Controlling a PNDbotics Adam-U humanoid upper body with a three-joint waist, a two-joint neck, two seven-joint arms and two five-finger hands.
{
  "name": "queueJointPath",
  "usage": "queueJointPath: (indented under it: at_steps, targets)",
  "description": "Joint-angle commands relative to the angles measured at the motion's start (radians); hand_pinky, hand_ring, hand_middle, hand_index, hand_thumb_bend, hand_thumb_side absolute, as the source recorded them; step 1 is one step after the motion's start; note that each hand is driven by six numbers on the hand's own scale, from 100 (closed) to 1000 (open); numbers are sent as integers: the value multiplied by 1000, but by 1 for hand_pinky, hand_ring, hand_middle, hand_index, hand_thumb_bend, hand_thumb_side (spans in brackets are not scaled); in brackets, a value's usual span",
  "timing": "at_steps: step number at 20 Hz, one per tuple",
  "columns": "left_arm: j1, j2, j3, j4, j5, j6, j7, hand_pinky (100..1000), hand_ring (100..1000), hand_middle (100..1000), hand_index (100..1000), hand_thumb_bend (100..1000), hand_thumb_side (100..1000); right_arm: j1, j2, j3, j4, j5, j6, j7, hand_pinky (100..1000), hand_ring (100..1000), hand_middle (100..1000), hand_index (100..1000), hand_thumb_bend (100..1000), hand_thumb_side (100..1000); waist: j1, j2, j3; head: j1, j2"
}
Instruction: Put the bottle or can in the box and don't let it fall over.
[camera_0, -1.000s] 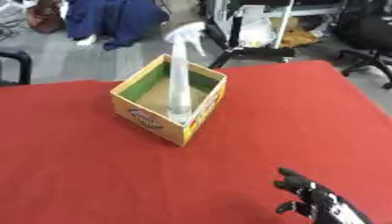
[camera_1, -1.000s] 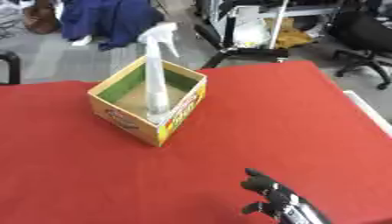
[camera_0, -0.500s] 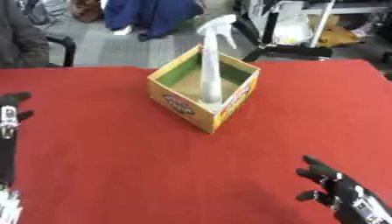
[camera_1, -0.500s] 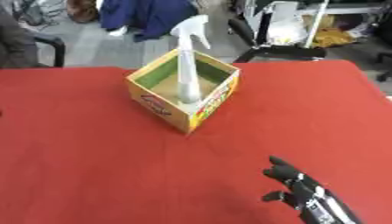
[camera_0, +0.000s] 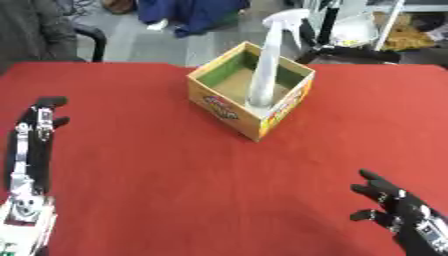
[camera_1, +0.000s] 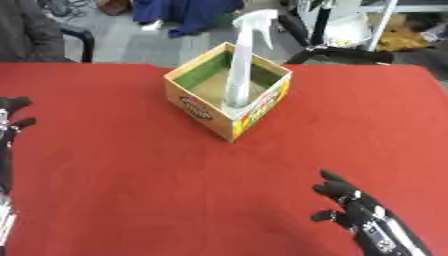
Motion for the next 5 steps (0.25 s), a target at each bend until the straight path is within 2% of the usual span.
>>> queueJointPath:
  at_steps: [1,4,5]
  targets:
    - [-8,8,-1,-9,3,-2,-3,785,918,699,728,100,893,-4,-18,1,-22,-8,-5,3,691,956,1000,872,100,680,-1,-14,1,-11,-4]
    - [-7,9,10,-5,-1,0,4,786,921,704,731,100,893,-5,-23,-18,-33,-6,-17,-2,693,960,1000,876,100,657,-3,-17,-1,-24,-5]
    - [0,20,29,-7,-9,2,19,785,918,704,731,100,877,-3,-33,-42,-43,-4,-30,-15,695,965,1000,881,100,596,-4,-20,0,-28,-4]
